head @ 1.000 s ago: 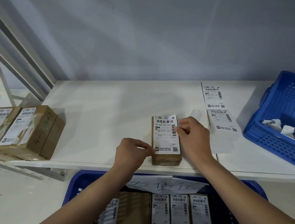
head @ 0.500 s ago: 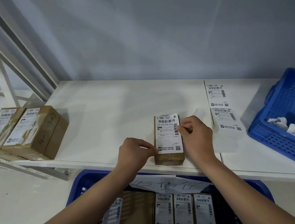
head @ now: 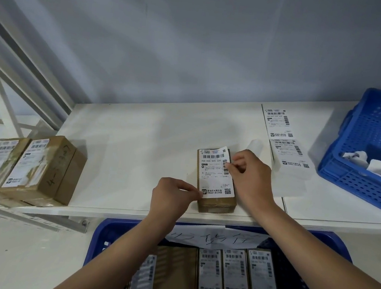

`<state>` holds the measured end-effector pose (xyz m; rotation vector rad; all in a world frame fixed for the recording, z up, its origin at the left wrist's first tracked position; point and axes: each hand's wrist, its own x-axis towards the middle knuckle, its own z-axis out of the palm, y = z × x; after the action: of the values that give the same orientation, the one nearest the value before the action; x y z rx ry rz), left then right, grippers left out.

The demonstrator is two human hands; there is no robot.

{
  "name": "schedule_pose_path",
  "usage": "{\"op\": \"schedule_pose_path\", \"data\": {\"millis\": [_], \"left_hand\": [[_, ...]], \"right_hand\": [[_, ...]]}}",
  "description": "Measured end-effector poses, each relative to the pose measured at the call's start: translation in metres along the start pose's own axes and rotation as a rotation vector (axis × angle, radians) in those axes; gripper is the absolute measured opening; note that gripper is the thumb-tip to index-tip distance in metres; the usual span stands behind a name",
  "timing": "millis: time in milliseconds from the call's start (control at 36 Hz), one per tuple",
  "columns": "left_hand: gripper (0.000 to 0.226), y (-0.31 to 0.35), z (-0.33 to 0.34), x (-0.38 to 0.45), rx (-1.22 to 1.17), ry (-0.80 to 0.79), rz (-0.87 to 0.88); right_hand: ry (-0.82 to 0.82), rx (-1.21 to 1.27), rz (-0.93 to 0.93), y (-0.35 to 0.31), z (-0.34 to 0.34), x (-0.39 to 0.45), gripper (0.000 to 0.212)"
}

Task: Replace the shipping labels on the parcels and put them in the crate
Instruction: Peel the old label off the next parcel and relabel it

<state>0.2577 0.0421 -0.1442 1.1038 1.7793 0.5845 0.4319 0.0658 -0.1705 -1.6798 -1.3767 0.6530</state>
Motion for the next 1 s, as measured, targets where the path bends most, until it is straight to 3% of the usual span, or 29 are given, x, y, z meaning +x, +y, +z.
{"op": "schedule_pose_path", "data": {"millis": [1000], "left_hand": [[0.016,-0.0024,0.0003,0.0032,0.022,-0.043,-0.074]], "right_hand": [[-0.027,-0.051,0.058,0.0003,0.0007,-0.0003,0.013]]}}
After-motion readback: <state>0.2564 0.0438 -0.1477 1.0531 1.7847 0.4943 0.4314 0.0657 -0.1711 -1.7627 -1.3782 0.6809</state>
